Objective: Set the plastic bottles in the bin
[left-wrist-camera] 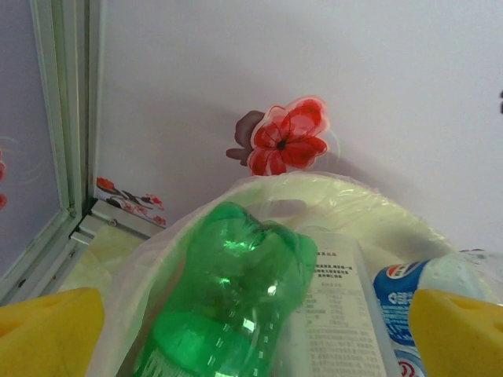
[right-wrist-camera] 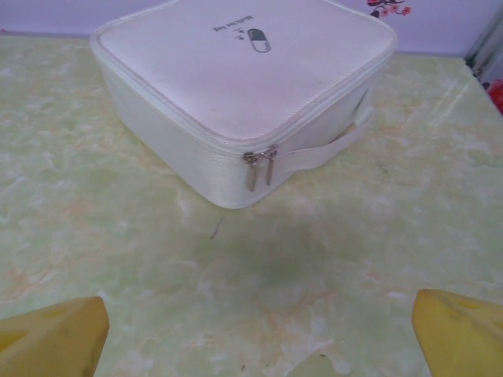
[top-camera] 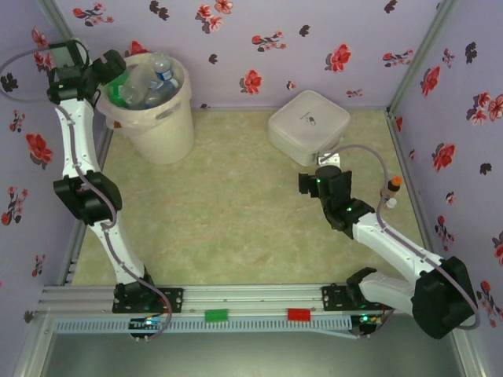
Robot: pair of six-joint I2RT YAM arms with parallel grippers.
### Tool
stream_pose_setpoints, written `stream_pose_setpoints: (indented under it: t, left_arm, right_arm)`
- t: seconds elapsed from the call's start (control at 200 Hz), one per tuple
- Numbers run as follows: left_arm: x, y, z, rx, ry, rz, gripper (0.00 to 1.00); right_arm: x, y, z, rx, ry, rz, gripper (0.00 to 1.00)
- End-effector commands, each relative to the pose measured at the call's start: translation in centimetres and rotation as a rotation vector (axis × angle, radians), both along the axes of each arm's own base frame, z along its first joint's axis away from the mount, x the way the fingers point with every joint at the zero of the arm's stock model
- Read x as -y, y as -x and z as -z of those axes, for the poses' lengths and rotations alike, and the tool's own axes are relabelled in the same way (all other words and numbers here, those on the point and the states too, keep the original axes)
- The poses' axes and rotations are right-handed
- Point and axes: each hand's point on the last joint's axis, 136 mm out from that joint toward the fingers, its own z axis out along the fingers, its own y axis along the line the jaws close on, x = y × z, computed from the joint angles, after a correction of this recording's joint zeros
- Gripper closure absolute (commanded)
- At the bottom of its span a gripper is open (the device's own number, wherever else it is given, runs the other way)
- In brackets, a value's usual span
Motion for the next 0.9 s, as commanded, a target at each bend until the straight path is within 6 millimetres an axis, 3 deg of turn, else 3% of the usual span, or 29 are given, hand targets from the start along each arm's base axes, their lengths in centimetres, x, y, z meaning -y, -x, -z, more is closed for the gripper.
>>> stream_pose_setpoints:
  t: [0.0, 0.125, 0.215, 0.36, 0.495, 0.685, 0.81, 0.895]
  left_arm:
    - [1.1, 3.4, -5.9, 0.097, -0.091, 0.025, 0.0]
    - [2.1, 6.2, -8.1, 0.141, -0.088, 0.029, 0.0]
    - [3.9, 8.5, -8.1, 0.171, -0.087, 0.054, 0.0]
    - [6.8, 12.7, -5.6, 0.21, -0.1, 0.082, 0.0]
    - [8.6, 16.0, 0.0, 0.162, -0.079, 0.083, 0.0]
    - [10.6, 18.8, 10.8, -0.012, -0.198, 0.099, 0.0]
    - [9.3, 20.2, 16.9, -0.087, -0.334, 0.036, 0.0]
    - [7.8, 21.0, 19.8, -0.129, -0.374, -0.038, 0.0]
  right_arm:
    - [1.9, -1.1, -0.1, 0.022, 0.029, 0.058, 0.0]
    - [4.1, -2.0, 0.7, 0.009, 0.024, 0.122, 0.0]
    - [6.1, -2.4, 1.6, -0.003, 0.008, 0.18, 0.0]
    - [9.2, -2.7, 3.3, -0.017, -0.034, 0.28, 0.0]
    - [11.4, -3.1, 3.8, 0.025, 0.001, 0.338, 0.0]
    - [13.3, -3.3, 6.2, 0.1, -0.018, 0.397, 0.0]
    - [14.1, -4.2, 6.0, 0.136, -0.014, 0.416, 0.0]
    - [14.1, -4.8, 5.9, 0.137, -0.013, 0.393, 0.0]
